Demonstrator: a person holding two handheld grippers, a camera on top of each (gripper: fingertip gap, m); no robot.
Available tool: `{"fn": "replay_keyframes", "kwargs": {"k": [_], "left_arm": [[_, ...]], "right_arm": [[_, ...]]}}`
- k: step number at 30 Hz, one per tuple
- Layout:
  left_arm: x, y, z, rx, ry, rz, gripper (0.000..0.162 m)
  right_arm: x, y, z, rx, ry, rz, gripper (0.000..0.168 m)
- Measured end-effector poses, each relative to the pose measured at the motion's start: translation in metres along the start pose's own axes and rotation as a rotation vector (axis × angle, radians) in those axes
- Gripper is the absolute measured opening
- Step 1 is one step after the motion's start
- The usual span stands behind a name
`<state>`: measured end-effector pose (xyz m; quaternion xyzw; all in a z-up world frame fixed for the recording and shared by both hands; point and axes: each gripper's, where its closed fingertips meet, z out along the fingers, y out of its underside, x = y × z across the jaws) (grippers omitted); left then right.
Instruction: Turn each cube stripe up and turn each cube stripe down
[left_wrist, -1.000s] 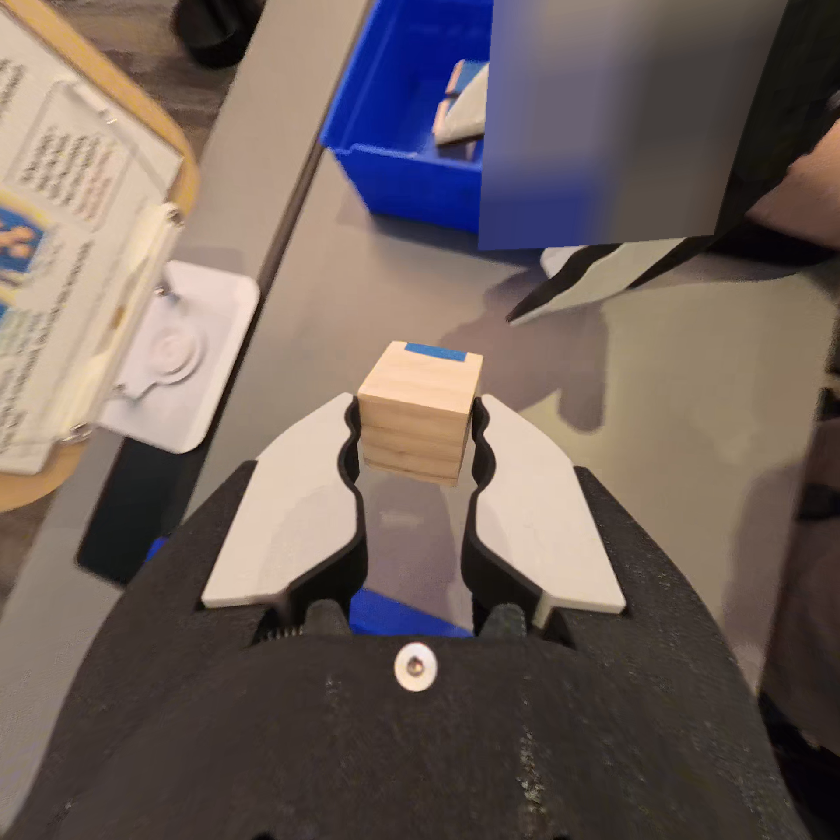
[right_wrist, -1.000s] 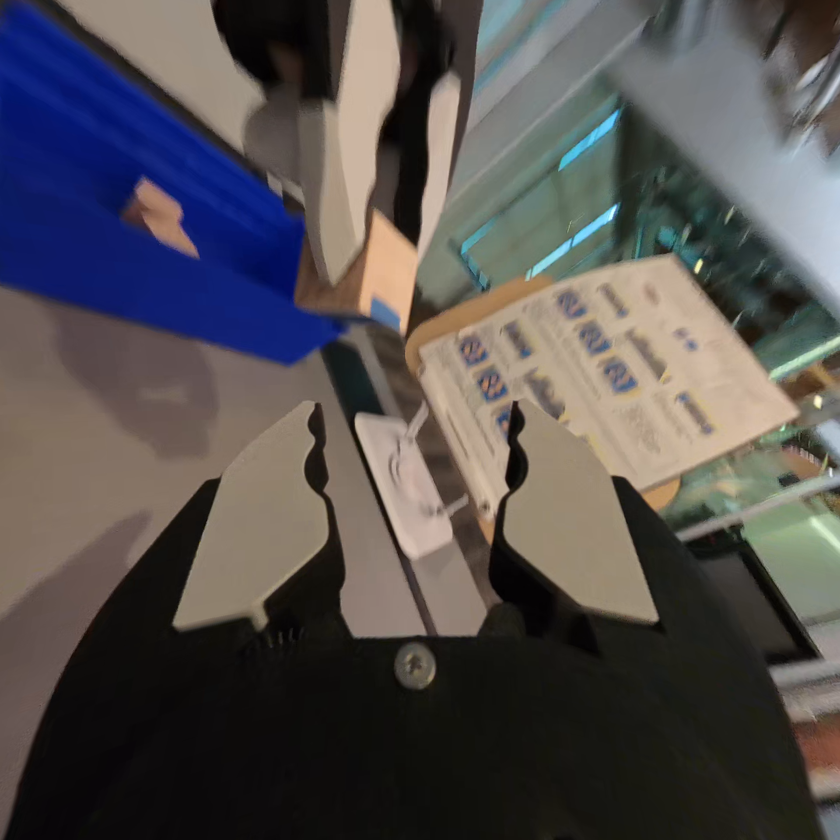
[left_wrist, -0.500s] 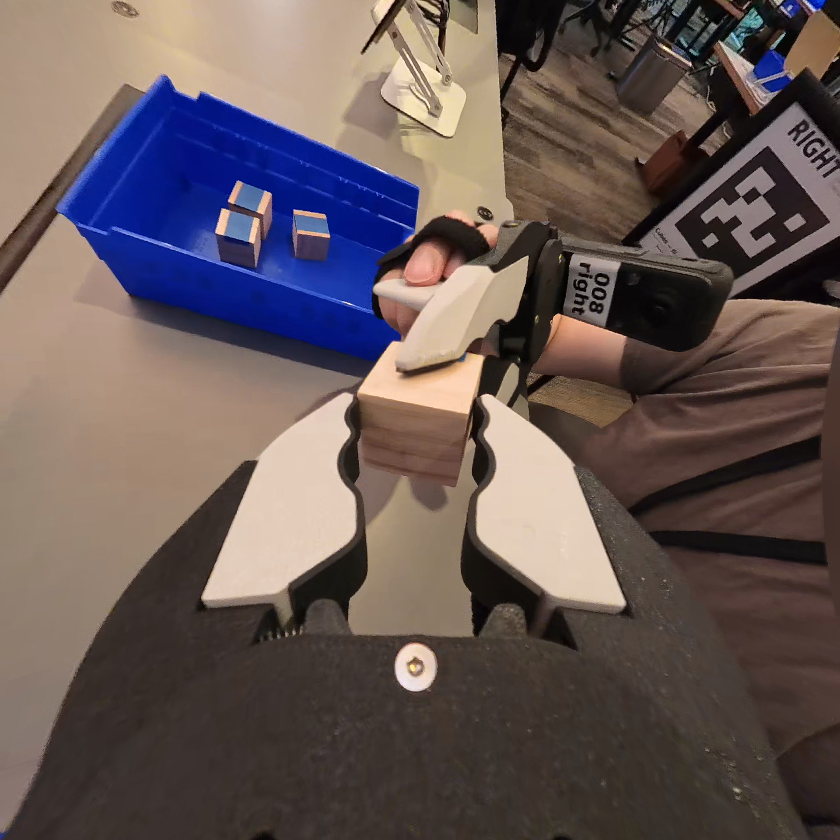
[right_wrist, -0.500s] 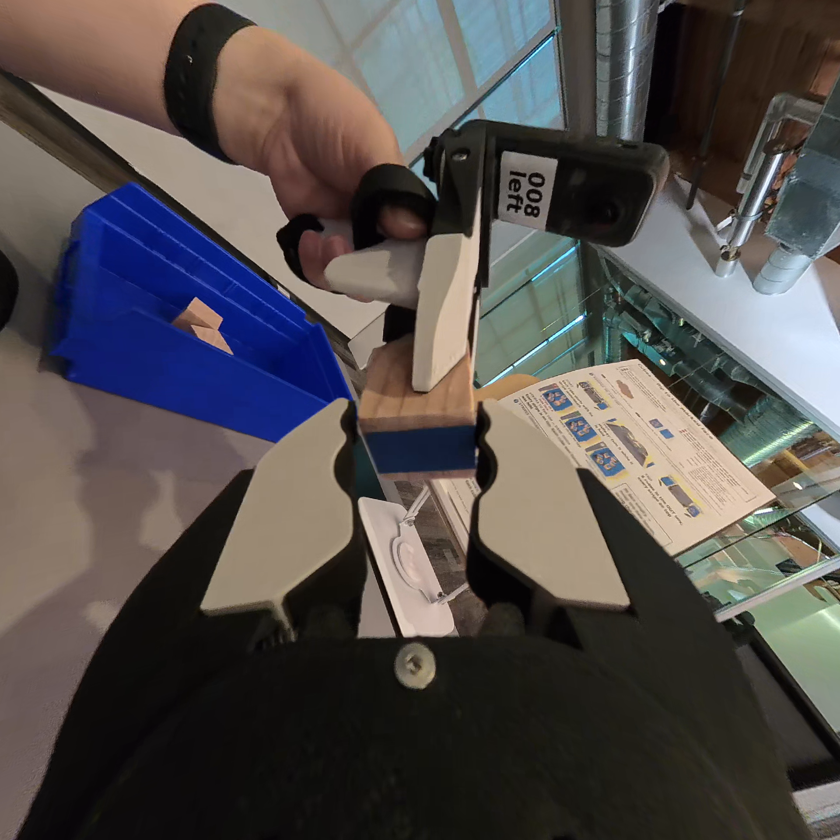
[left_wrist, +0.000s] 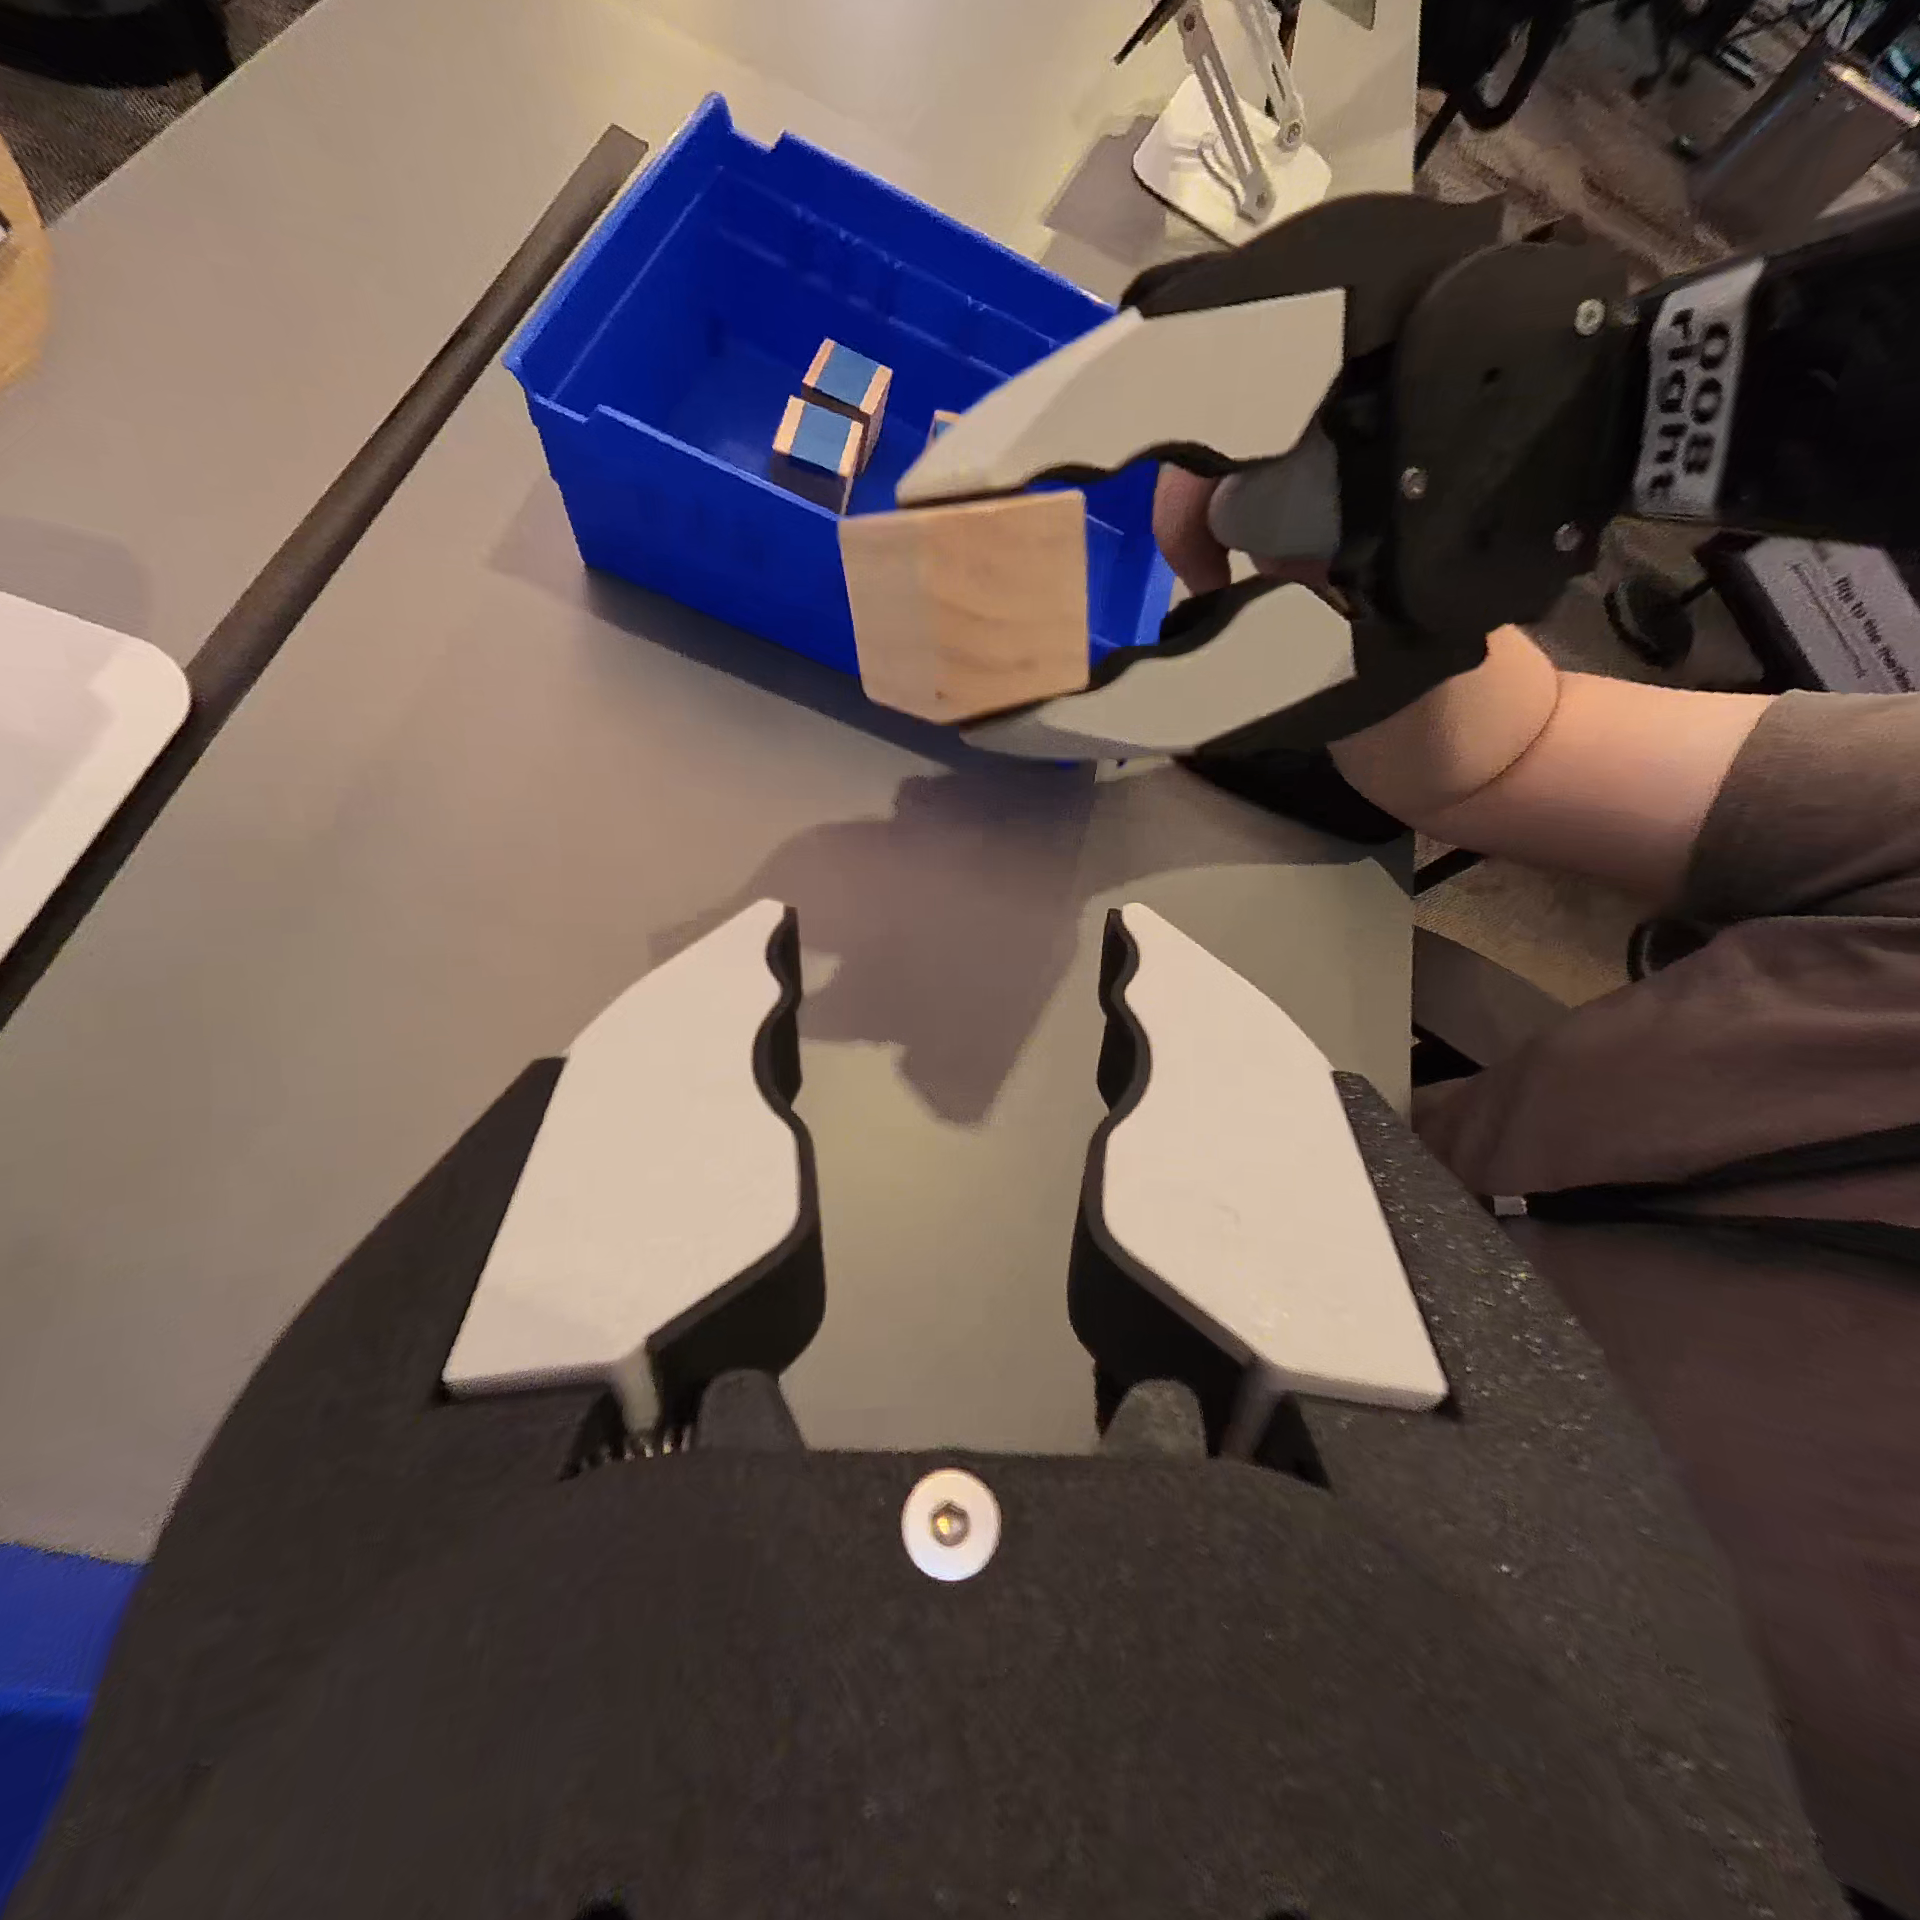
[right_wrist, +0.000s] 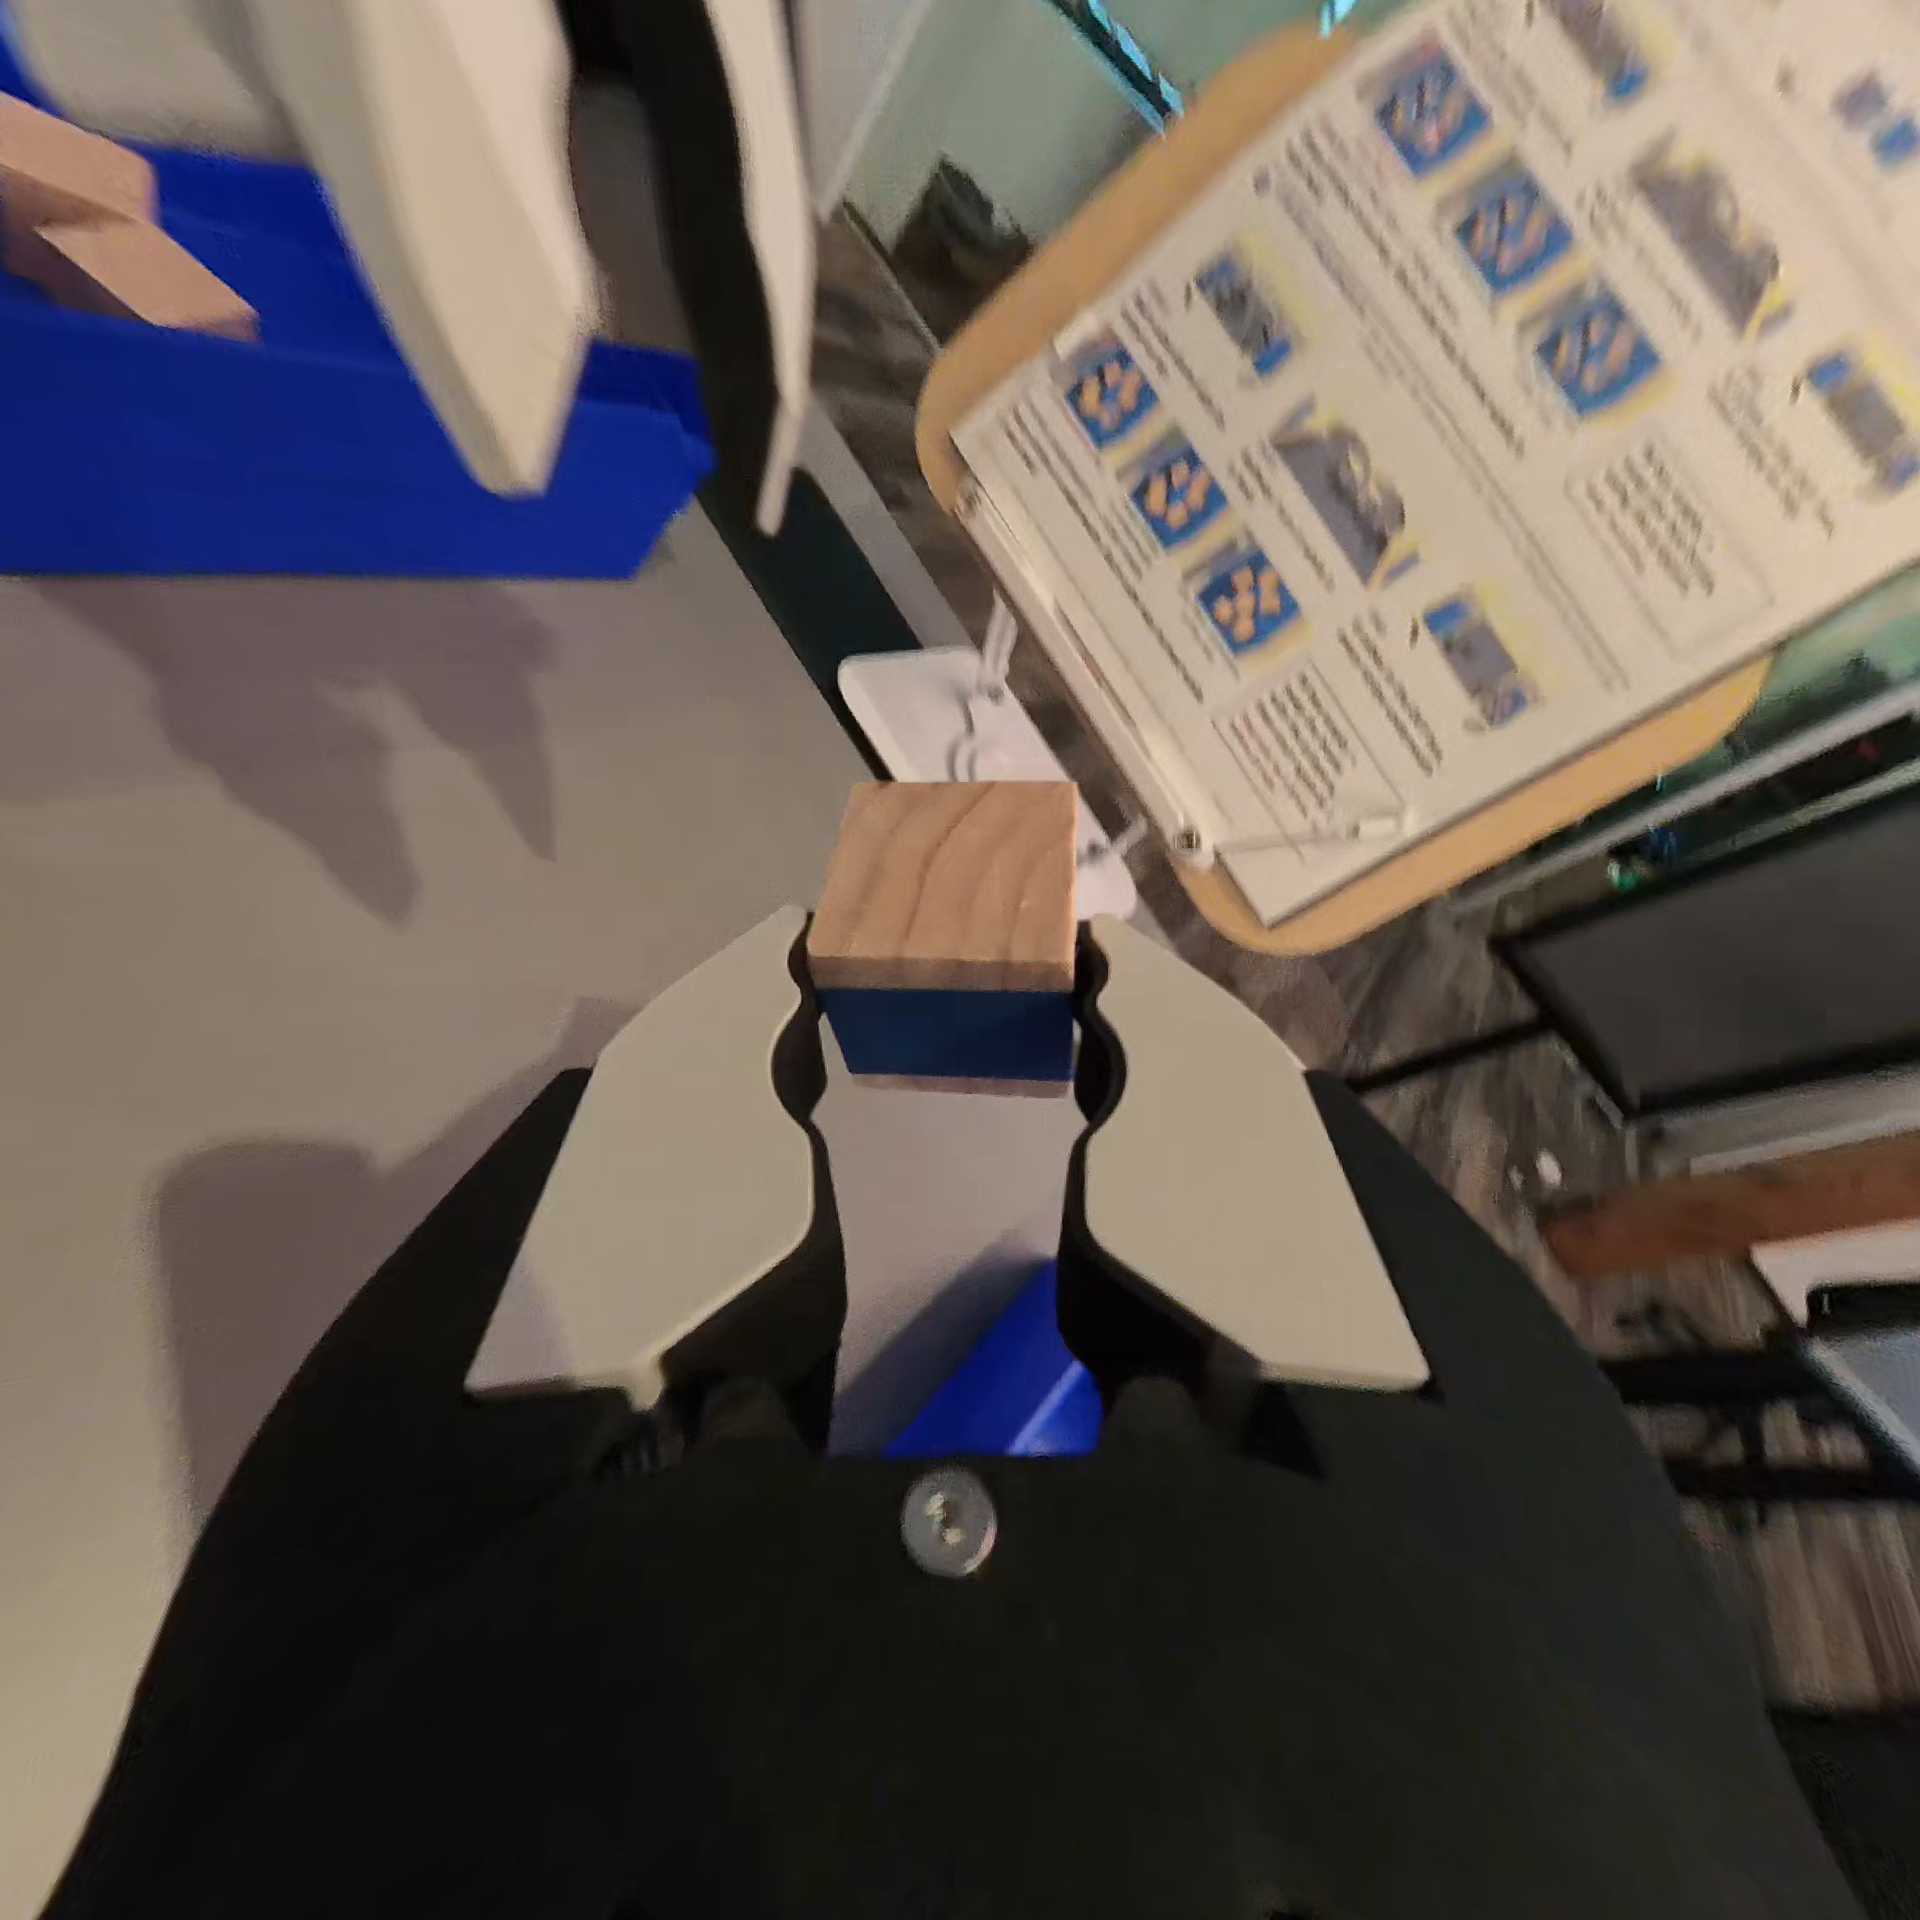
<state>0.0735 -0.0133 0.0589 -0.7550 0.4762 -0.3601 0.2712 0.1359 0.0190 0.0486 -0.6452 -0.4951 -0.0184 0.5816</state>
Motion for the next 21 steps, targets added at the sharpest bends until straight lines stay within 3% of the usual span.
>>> {"fn": "replay_keyframes", "kwargs": {"k": [5, 16, 18, 21], "left_arm": [[0.0, 0.011, -0.002, -0.024, -0.005, -0.005, 0.052], [0.018, 0.023, -0.003, -0.085, -0.002, 0.055, 0.051], [0.021, 0.025, -0.003, -0.094, 0.002, 0.057, 0.051], [0.026, 0.032, -0.002, -0.122, 0.003, 0.063, 0.051]], "right_arm": [[0.018, 0.028, 0.005, -0.15, 0.065, 0.038, 0.046], [0.032, 0.047, -0.001, -0.24, 0.075, 0.056, 0.047], [0.046, 0.066, -0.013, -0.321, 0.056, 0.183, 0.047], [0.07, 0.101, -0.045, -0.388, -0.043, 0.572, 0.047]]}}
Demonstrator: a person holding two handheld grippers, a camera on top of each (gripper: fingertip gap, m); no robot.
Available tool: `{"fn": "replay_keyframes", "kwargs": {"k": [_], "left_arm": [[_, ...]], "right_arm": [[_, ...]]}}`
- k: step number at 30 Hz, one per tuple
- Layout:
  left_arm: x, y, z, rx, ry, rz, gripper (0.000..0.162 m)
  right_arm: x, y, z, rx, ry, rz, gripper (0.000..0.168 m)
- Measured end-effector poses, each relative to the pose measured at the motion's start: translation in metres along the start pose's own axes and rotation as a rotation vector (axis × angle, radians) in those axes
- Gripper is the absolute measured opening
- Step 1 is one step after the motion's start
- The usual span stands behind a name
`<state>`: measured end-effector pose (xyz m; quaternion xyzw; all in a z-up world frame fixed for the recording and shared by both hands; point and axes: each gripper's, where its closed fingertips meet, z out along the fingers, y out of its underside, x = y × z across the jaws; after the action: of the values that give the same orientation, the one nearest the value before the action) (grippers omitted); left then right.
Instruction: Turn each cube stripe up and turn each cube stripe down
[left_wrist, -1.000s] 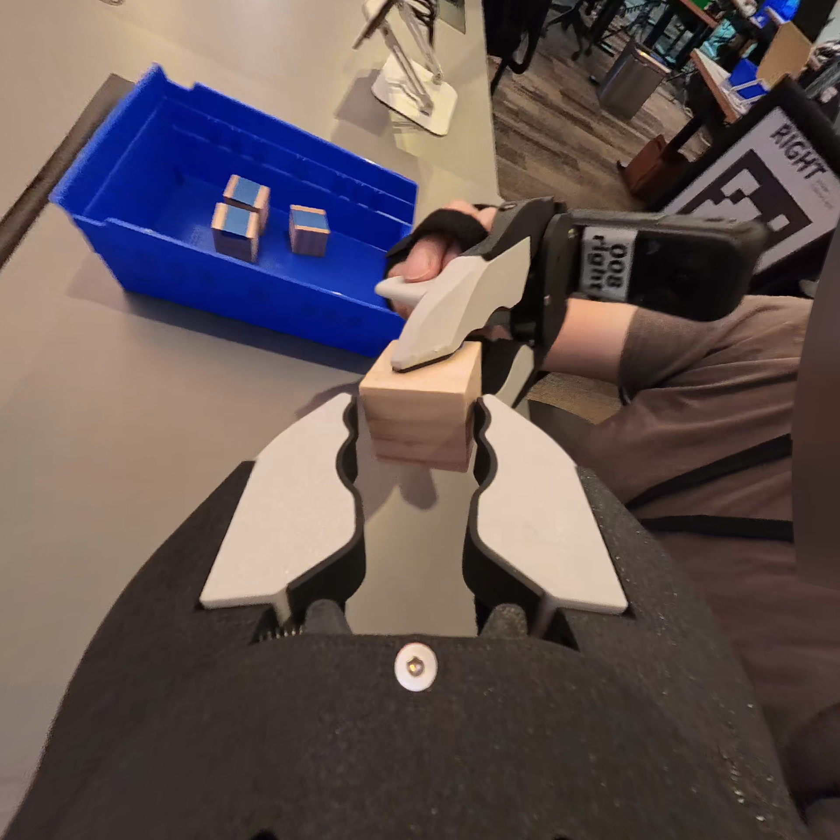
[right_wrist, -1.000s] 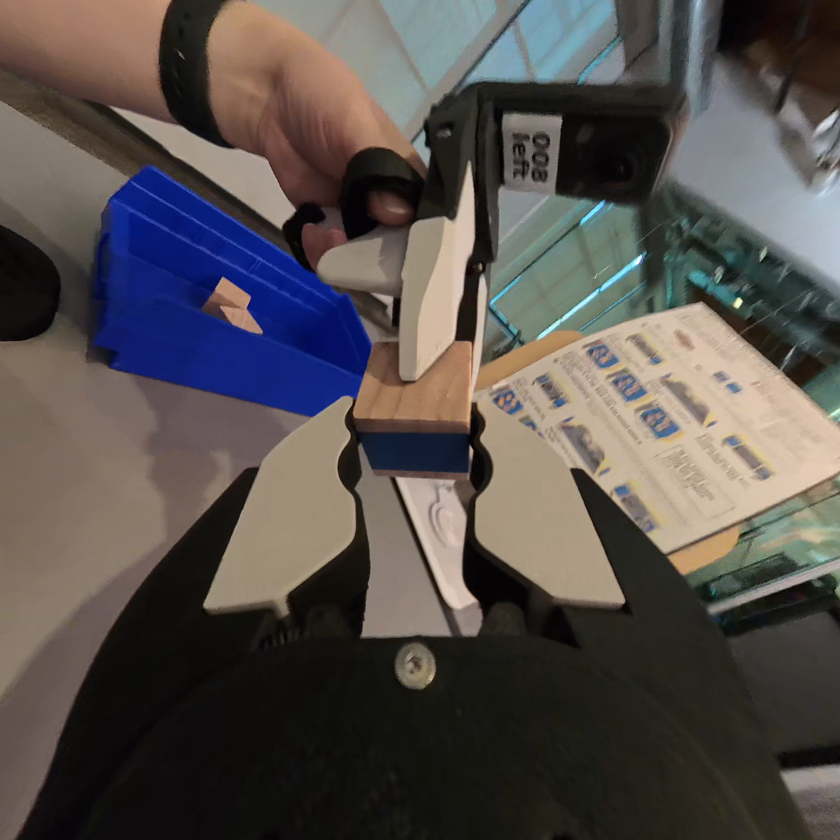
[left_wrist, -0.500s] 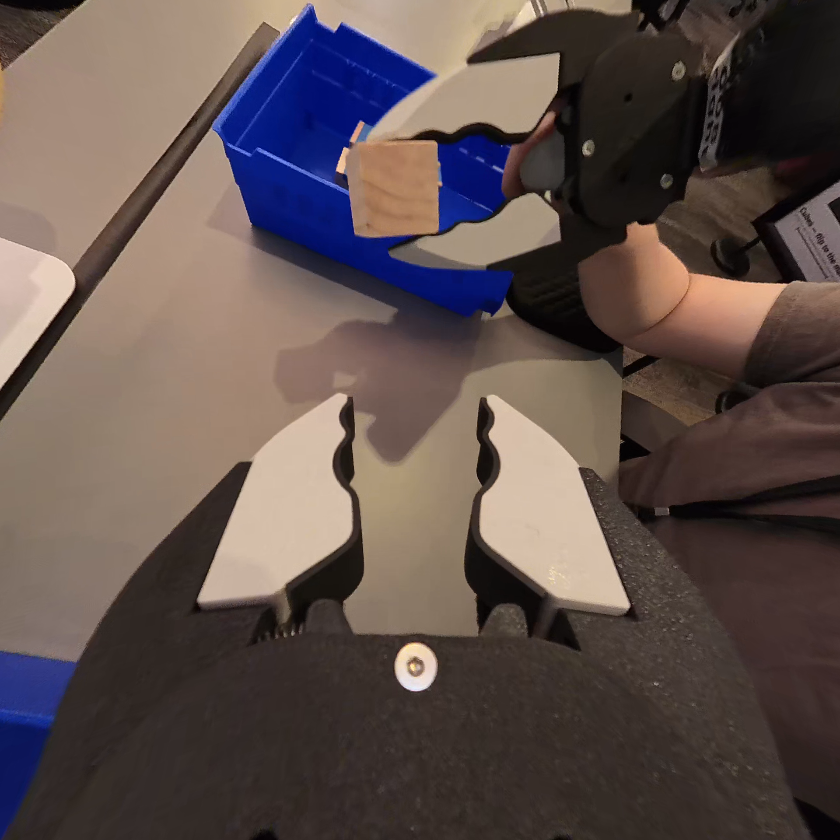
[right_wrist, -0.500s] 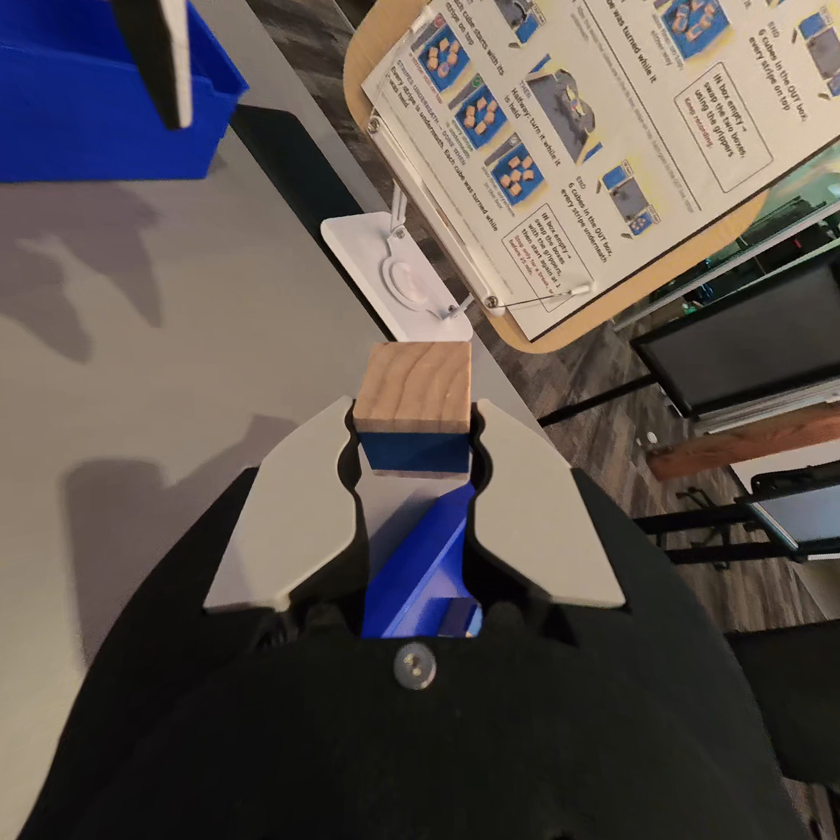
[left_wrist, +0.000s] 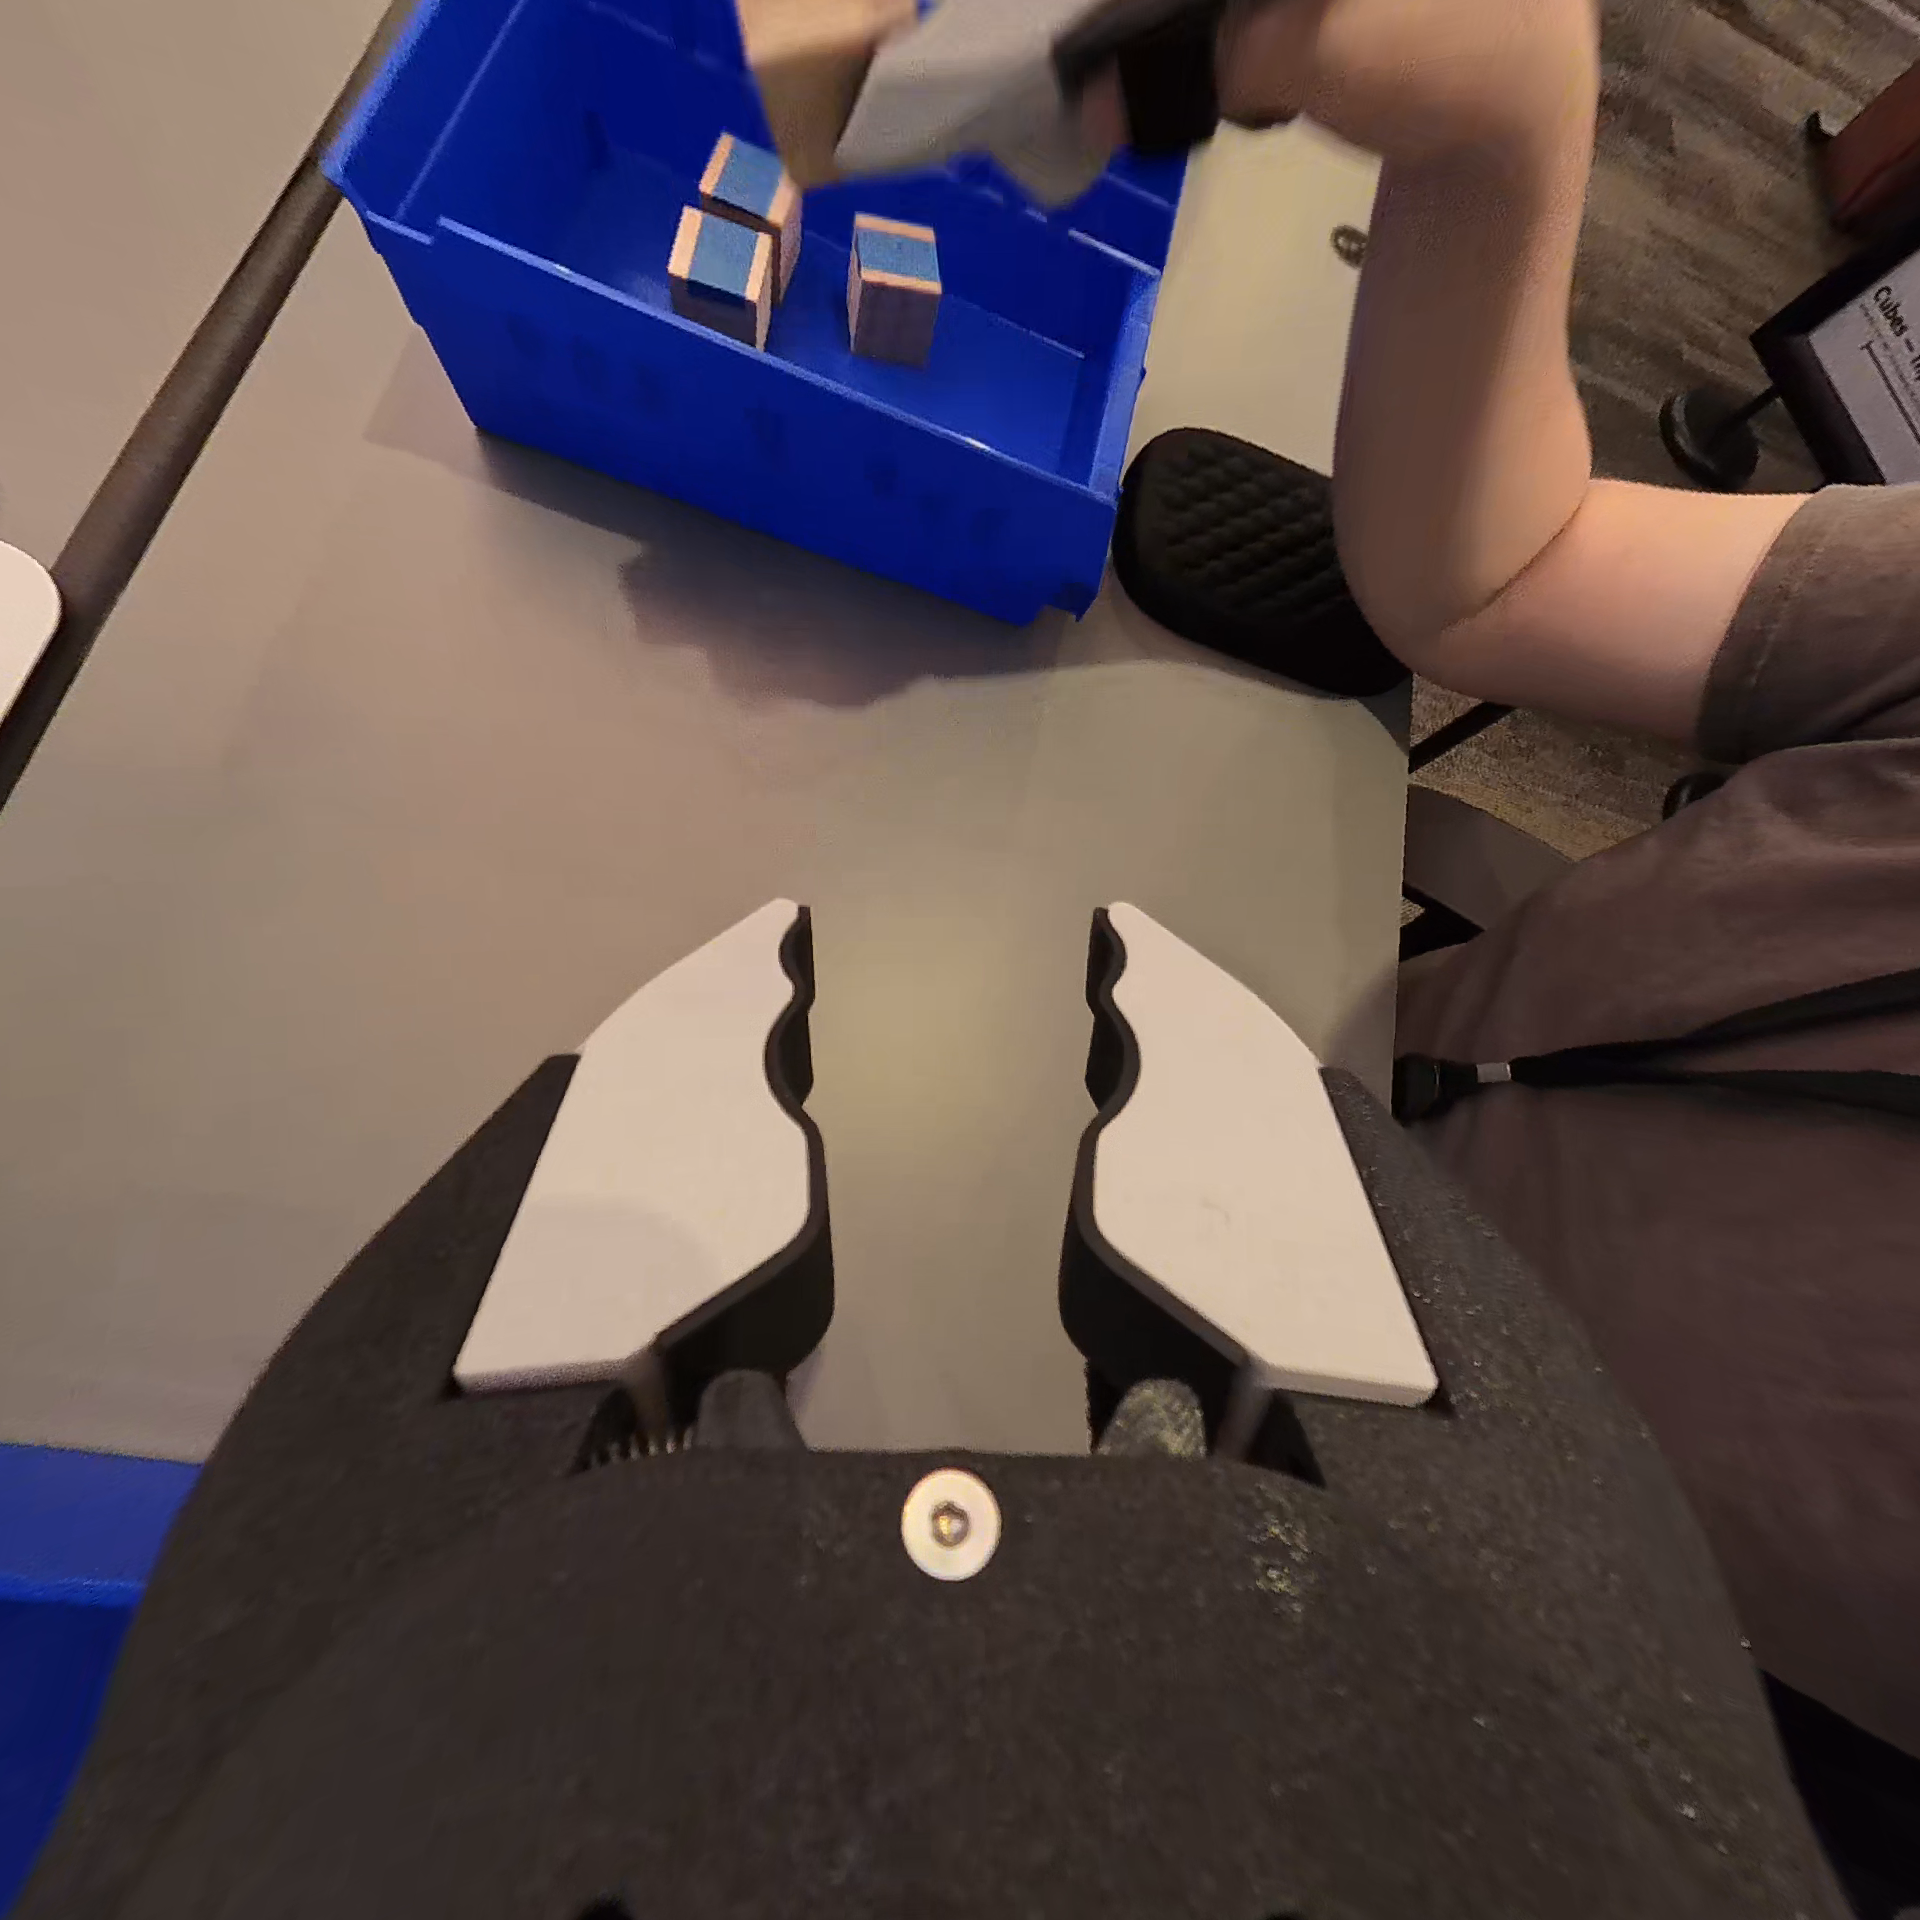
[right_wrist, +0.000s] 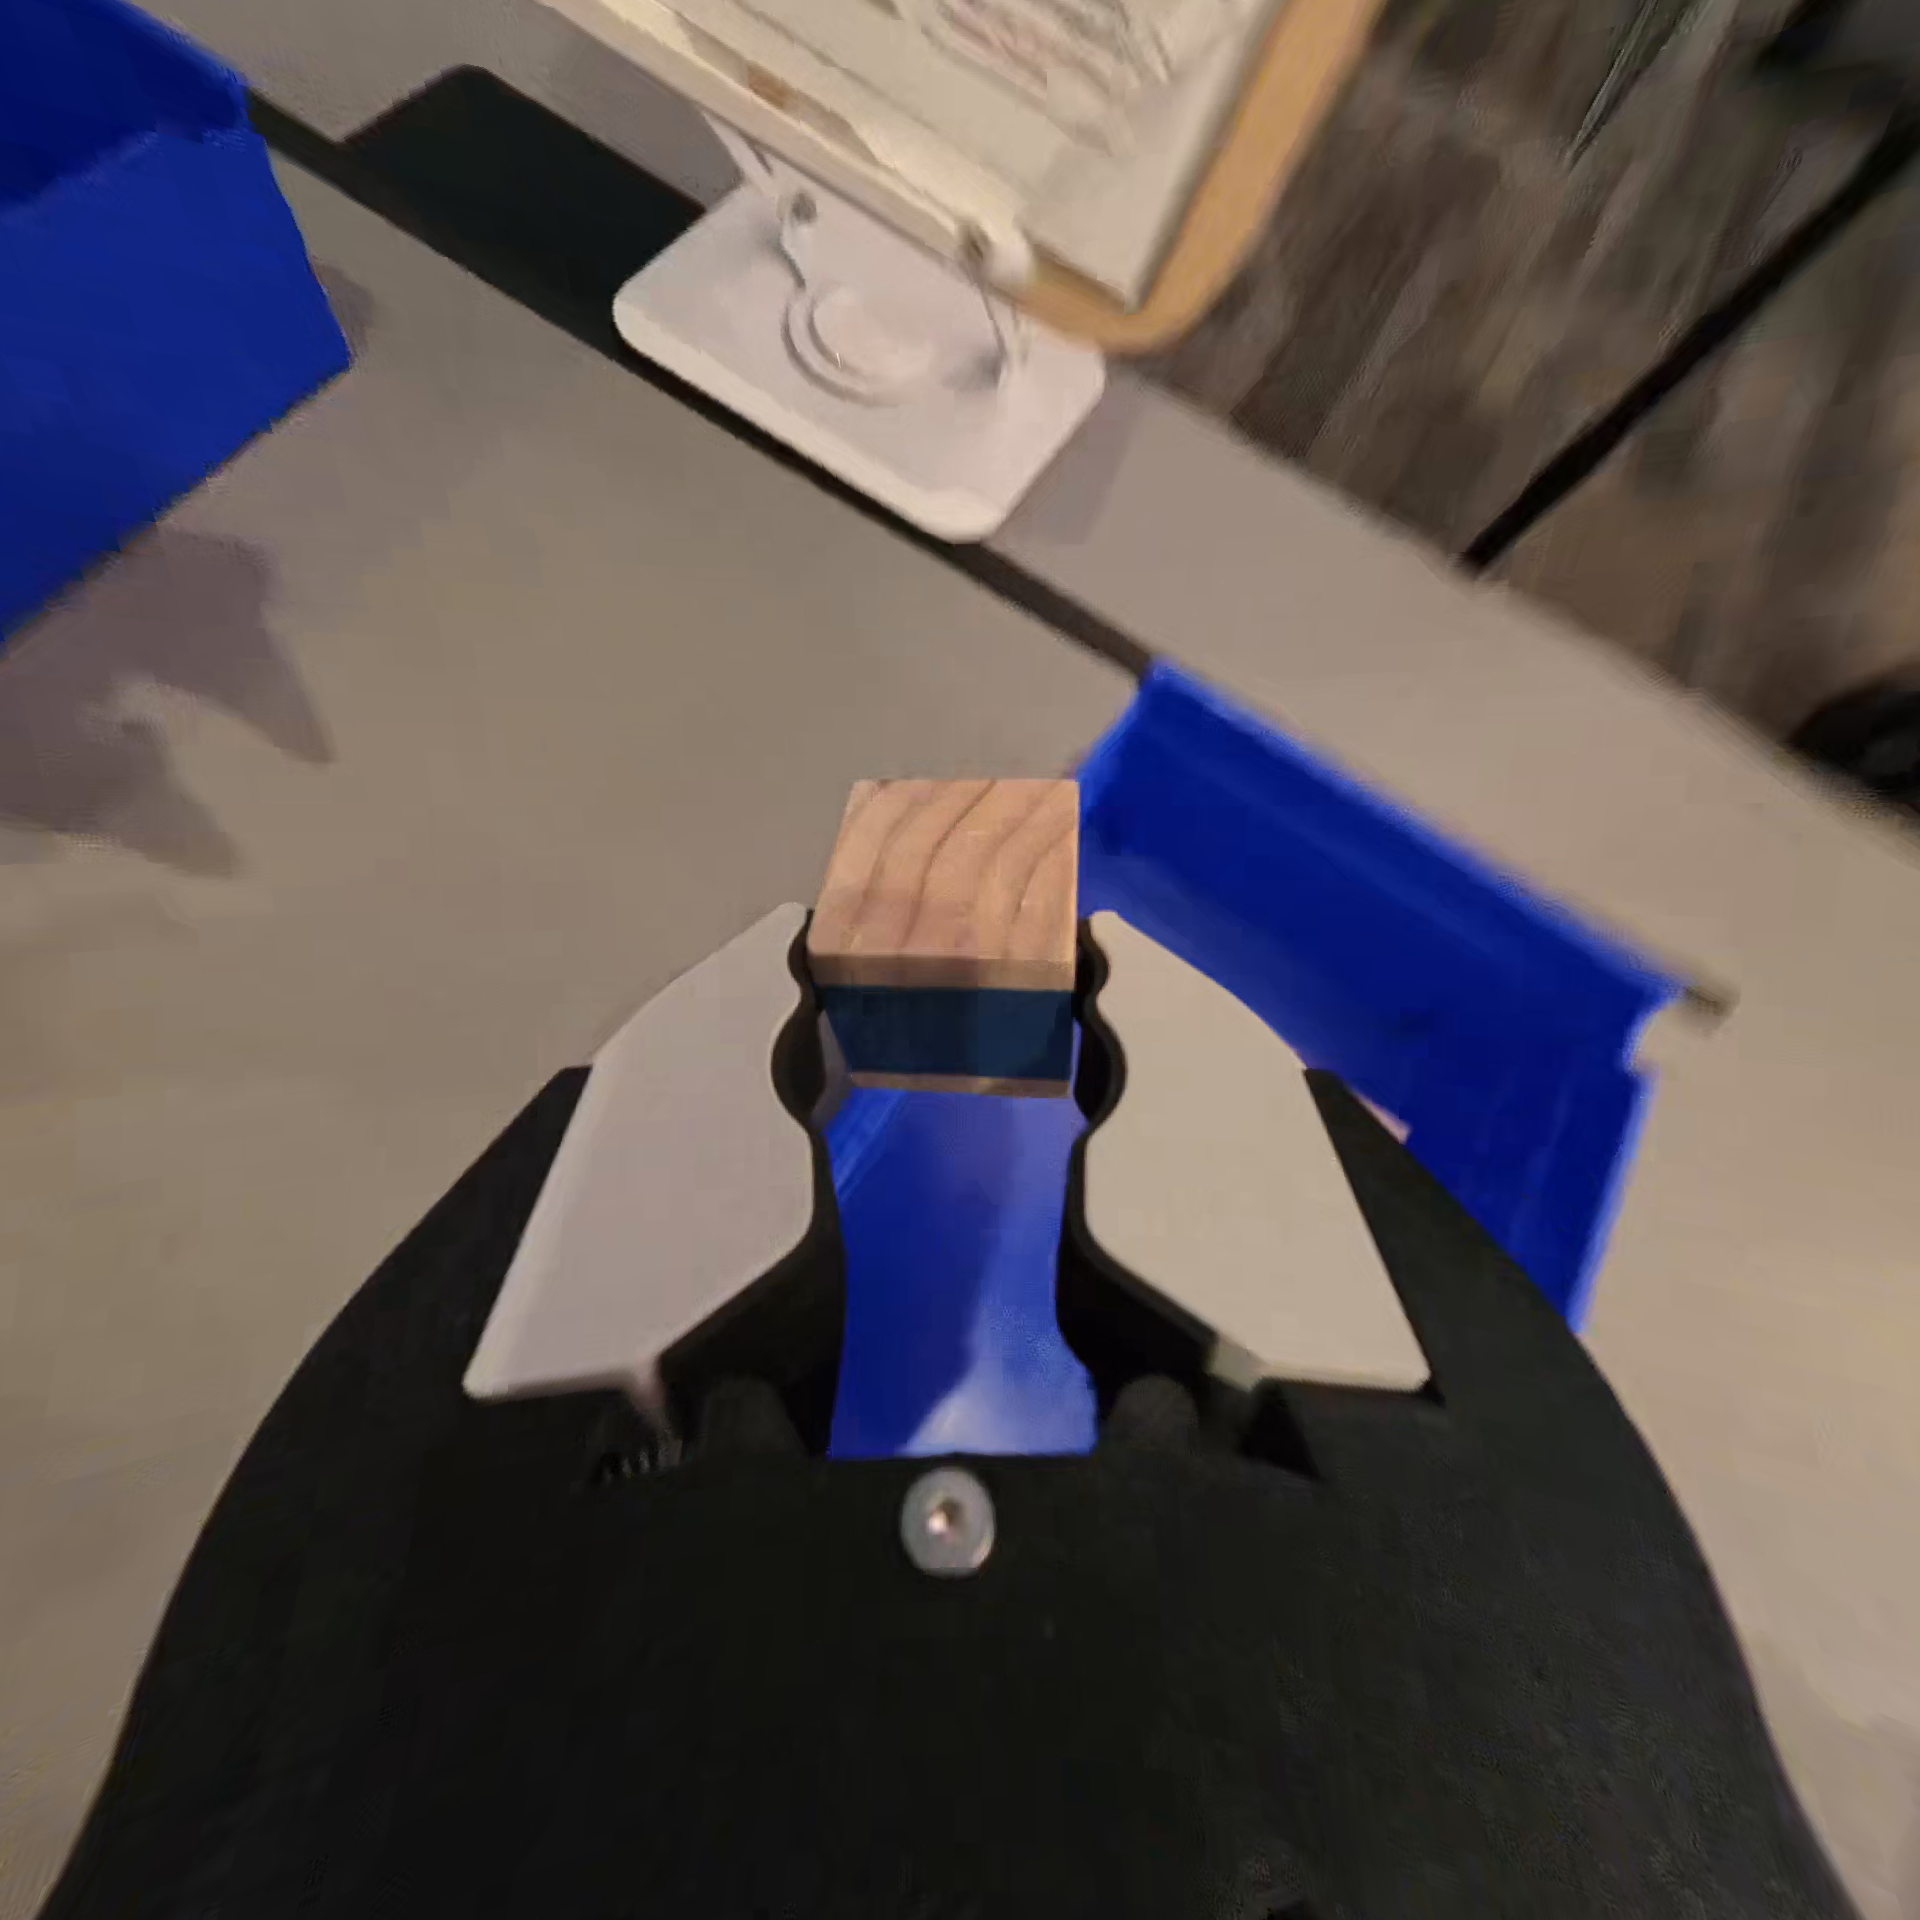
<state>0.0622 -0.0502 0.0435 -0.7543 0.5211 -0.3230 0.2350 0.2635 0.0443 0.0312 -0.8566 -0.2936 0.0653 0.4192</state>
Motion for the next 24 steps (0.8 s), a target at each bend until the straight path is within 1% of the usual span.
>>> {"fn": "replay_keyframes", "kwargs": {"k": [2, 5, 8, 11, 14, 19, 24], "left_arm": [[0.003, 0.004, 0.001, -0.016, -0.002, 0.004, 0.05], [0.007, 0.008, 0.002, -0.031, -0.002, 0.011, 0.05], [0.011, 0.01, 0.004, -0.04, 0.003, 0.011, 0.05], [0.01, 0.011, 0.006, -0.048, -0.01, 0.005, 0.053], [0.009, 0.01, 0.006, -0.047, -0.021, 0.005, 0.052], [0.012, 0.011, 0.006, -0.054, -0.019, 0.017, 0.051], [0.015, 0.015, 0.009, -0.072, -0.017, 0.033, 0.051]], "right_arm": [[0.027, 0.029, -0.009, -0.09, -0.062, 0.184, 0.047], [0.055, 0.074, -0.009, -0.252, -0.082, 0.282, 0.047], [0.051, 0.111, 0.004, -0.424, -0.179, 0.343, 0.047], [0.046, 0.141, 0.023, -0.595, -0.185, 0.358, 0.047], [0.039, 0.157, 0.041, -0.699, -0.18, 0.354, 0.047], [0.039, 0.17, 0.058, -0.77, -0.129, 0.349, 0.048], [0.047, 0.181, 0.068, -0.801, -0.092, 0.381, 0.048]]}}
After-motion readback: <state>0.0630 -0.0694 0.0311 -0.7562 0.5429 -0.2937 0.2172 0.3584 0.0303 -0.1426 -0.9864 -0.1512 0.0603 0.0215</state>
